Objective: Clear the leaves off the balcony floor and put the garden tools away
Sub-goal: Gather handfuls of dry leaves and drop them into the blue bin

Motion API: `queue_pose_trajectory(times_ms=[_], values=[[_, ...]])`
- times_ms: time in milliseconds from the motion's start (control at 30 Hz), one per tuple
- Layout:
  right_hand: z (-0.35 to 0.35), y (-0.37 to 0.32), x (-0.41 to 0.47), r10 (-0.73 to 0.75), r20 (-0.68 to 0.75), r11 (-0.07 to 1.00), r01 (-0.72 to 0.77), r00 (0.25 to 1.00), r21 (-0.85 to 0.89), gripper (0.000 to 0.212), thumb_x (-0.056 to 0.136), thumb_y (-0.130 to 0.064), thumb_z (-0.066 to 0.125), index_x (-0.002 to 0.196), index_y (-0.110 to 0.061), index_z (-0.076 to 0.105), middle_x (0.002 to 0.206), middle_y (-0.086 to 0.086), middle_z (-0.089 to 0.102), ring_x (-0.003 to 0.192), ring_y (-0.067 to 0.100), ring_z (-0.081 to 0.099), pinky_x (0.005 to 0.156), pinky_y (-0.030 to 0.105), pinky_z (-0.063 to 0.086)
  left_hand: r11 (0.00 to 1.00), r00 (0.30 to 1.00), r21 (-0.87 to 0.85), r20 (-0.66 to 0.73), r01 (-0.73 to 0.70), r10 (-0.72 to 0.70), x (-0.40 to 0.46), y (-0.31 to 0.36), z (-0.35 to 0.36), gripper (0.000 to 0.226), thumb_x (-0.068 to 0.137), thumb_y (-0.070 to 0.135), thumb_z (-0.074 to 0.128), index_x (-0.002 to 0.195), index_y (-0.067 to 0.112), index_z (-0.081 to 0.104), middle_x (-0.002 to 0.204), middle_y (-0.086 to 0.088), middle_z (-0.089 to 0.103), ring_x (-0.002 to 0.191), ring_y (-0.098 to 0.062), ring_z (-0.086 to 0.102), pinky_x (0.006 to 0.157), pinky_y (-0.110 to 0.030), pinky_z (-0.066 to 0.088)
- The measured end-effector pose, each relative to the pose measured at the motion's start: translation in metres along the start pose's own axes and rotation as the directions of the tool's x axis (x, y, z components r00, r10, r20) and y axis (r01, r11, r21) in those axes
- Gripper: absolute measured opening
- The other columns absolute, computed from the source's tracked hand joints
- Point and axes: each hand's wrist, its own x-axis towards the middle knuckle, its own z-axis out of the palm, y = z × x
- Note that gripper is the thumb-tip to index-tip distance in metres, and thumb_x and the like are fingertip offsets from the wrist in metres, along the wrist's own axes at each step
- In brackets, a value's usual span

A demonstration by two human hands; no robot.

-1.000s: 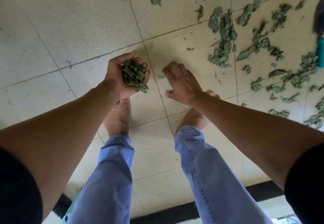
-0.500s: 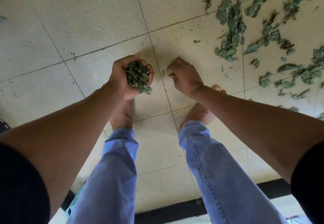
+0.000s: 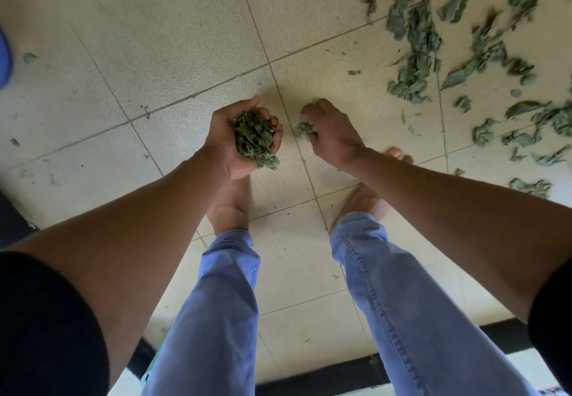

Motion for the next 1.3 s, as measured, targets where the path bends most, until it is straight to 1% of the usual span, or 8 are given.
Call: queue_pose_trajectory(times_ms=[267,467,667,767,867,1000,1167,1300], values=[[-0.001,-0.030,0.008,0.069,-0.005,0.990,-0.069,0.998,-0.126,0.060,0.084,-0.030,0.079,0.134,-0.014,0.049,0.129,0.016,0.047,0.107,0.031,0.057,0.077,0.040,0.058,1.000,1.000,0.003,0.007,0.019,-0.019,-0.005,0.004,-0.016,0.024,0.083,0.029,0.070,0.074,0.008,0.063,0.084,-0.009,0.060,0.077,-0.023,0.062,0.063,-0.029,0.056],[0.018,-0.052,0.011,0.042,0.021,0.990,-0.038,0.999,-0.134,0.045,0.089,0.003,0.063,0.130,-0.011,0.053,0.126,0.017,0.046,0.104,0.032,0.056,0.074,0.036,0.054,1.000,1.000,-0.027,-0.002,0.007,-0.007,-0.008,0.009,-0.018,0.023,0.081,0.029,0.072,0.076,0.009,0.063,0.086,-0.009,0.062,0.080,-0.024,0.063,0.064,-0.029,0.056],[0.012,-0.046,0.015,-0.009,0.038,0.981,0.016,0.999,-0.192,0.036,0.087,0.008,0.060,0.120,-0.006,0.057,0.122,0.015,0.051,0.104,0.032,0.056,0.071,0.036,0.048,0.998,0.998,-0.062,0.063,0.024,-0.020,-0.013,0.005,-0.013,0.024,0.084,0.030,0.070,0.076,0.008,0.062,0.086,-0.010,0.061,0.080,-0.024,0.062,0.064,-0.030,0.057],[0.002,-0.036,0.011,0.141,-0.040,0.988,-0.143,0.989,-0.049,0.025,0.084,0.010,0.056,0.102,-0.006,0.064,0.111,0.012,0.059,0.096,0.029,0.061,0.069,0.029,0.041,0.995,0.997,-0.101,0.081,0.017,-0.008,-0.020,0.001,-0.006,0.024,0.085,0.029,0.070,0.077,0.008,0.061,0.086,-0.009,0.060,0.081,-0.024,0.062,0.066,-0.030,0.057],[-0.028,-0.040,-0.007,0.369,-0.138,0.891,-0.308,0.919,0.332,0.020,0.079,0.006,0.060,0.084,-0.011,0.068,0.086,-0.002,0.066,0.084,0.025,0.069,0.066,0.027,0.052,0.992,0.998,-0.125,0.064,0.003,0.005,-0.032,-0.001,0.011,0.024,0.084,0.030,0.071,0.077,0.009,0.062,0.086,-0.009,0.061,0.081,-0.024,0.063,0.067,-0.030,0.057],[-0.103,-0.092,-0.056,0.472,-0.186,0.651,-0.198,0.862,0.733,0.016,0.080,0.007,0.067,0.087,-0.007,0.071,0.076,0.002,0.068,0.067,0.026,0.069,0.058,0.038,0.061,0.979,0.998,-0.201,0.043,-0.040,0.049,-0.051,-0.003,0.043,0.022,0.082,0.029,0.072,0.076,0.010,0.064,0.086,-0.007,0.061,0.078,-0.022,0.063,0.067,-0.029,0.057],[-0.175,-0.144,-0.099,0.347,-0.281,0.618,0.007,0.895,0.786,0.019,0.080,0.007,0.070,0.091,-0.008,0.073,0.086,0.000,0.073,0.078,0.015,0.069,0.070,0.036,0.062,0.997,0.994,-0.005,0.077,-0.078,0.078,-0.067,-0.017,0.096,0.028,0.088,0.035,0.065,0.071,0.014,0.061,0.081,-0.006,0.059,0.077,-0.023,0.059,0.067,-0.029,0.043],[-0.191,-0.145,-0.107,0.293,-0.402,0.775,0.031,0.868,0.632,0.019,0.079,0.008,0.066,0.086,-0.008,0.073,0.083,0.001,0.070,0.076,0.013,0.065,0.069,0.033,0.057,0.995,0.985,0.023,0.151,-0.093,0.088,-0.083,-0.039,0.144,0.057,0.100,0.034,0.046,0.047,0.017,0.055,0.046,0.002,0.050,0.044,-0.011,0.051,0.051,-0.022,0.037]])
